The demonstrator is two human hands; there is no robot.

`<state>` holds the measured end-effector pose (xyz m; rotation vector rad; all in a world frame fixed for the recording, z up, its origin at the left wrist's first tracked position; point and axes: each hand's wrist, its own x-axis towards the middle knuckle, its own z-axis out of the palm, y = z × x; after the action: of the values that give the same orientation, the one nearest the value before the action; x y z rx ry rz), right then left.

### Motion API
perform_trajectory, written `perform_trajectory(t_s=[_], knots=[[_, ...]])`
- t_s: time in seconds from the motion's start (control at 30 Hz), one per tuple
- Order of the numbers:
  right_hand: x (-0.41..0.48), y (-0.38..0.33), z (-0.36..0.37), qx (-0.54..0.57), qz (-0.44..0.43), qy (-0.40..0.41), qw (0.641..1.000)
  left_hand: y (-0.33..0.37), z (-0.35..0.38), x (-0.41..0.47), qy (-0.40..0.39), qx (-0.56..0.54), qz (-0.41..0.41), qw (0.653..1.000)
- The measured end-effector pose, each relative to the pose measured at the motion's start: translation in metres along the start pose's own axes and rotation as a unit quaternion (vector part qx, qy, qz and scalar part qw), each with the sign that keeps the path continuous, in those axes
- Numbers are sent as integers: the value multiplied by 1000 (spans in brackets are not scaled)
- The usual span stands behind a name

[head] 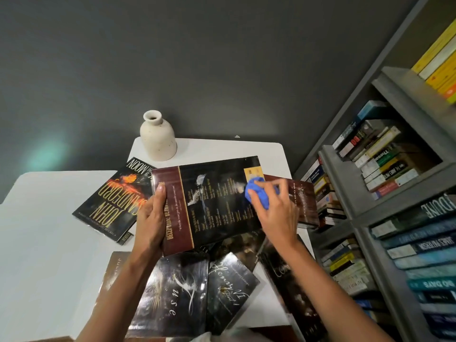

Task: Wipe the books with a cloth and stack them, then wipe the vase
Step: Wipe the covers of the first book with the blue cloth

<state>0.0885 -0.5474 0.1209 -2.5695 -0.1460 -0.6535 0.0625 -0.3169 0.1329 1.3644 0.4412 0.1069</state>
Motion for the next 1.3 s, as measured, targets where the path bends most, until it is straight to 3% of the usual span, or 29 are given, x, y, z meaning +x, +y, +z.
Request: perform_trajectory(t_s=[0.07, 0.17, 0.27, 0.4, 0.47, 0.63, 0.83, 0.9, 1.03, 1.1, 1.17, 1.3], knots=[[11, -15, 5, 5, 19, 22, 1000, 6, 7, -2, 16, -8, 6, 1000], [-8, -53, 19, 41, -59, -11, 997, 11, 13, 2, 23, -26, 4, 999], [-25, -47, 19, 34, -103, -50, 993, 11, 10, 3, 42, -33, 10, 999], [-1, 1, -1, -5, 28, 15, 999, 5, 3, 2, 49, -37, 8, 998], [2, -7, 1, 2, 46, 41, 998, 4, 4, 3, 50, -36, 13, 998], [-15, -52, 18, 32, -92, -31, 995, 8, 10, 3, 47, -35, 15, 998], [21, -14, 3, 11, 45, 33, 998, 11, 4, 0, 39, -46, 1, 998], [18, -39, 10, 26, 8, 38, 999, 13, 7, 1, 37, -51, -8, 998], [-21, -84, 18, 90, -207, -65, 972, 21, 5, 8, 24, -21, -26, 999], [-14, -77, 17, 97, -270, -80, 955, 23, 1, 11, 2, -5, -37, 999], [12, -64, 15, 71, -249, -60, 964, 24, -1, 12, -17, -5, -44, 999], [63, -47, 5, -2, -111, 29, 993, 27, -1, 10, -42, -17, -45, 998]])
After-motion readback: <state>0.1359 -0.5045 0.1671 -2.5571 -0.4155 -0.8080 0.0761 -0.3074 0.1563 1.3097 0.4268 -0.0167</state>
